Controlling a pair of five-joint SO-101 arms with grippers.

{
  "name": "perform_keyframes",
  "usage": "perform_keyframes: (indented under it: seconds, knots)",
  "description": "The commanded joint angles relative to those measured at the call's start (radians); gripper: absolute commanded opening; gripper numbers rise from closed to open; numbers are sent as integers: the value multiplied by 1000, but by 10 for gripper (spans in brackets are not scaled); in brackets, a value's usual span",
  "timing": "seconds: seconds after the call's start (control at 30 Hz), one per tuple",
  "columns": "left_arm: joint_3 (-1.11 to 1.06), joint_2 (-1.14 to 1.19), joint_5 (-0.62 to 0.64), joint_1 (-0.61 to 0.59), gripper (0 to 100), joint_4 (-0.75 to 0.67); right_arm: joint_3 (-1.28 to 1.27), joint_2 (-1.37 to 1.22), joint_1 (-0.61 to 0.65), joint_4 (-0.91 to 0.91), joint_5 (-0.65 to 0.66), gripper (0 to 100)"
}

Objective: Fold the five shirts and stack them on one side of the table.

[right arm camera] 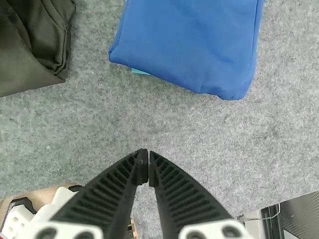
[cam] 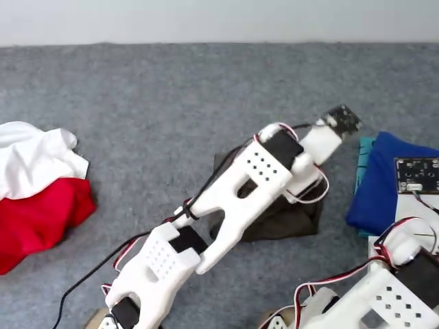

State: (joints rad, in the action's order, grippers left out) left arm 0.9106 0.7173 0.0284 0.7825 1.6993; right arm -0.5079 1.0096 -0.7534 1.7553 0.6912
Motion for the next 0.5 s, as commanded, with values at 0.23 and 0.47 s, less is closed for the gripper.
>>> perform_keyframes:
  seconds: [0.23, 0.47]
  knots:
    - [13, -118, 34, -80, 137, 57, 3, 13, -10, 39, 2, 9]
    - [-200, -160, -38, -233, 14, 40, 0, 13, -10, 39, 2, 9]
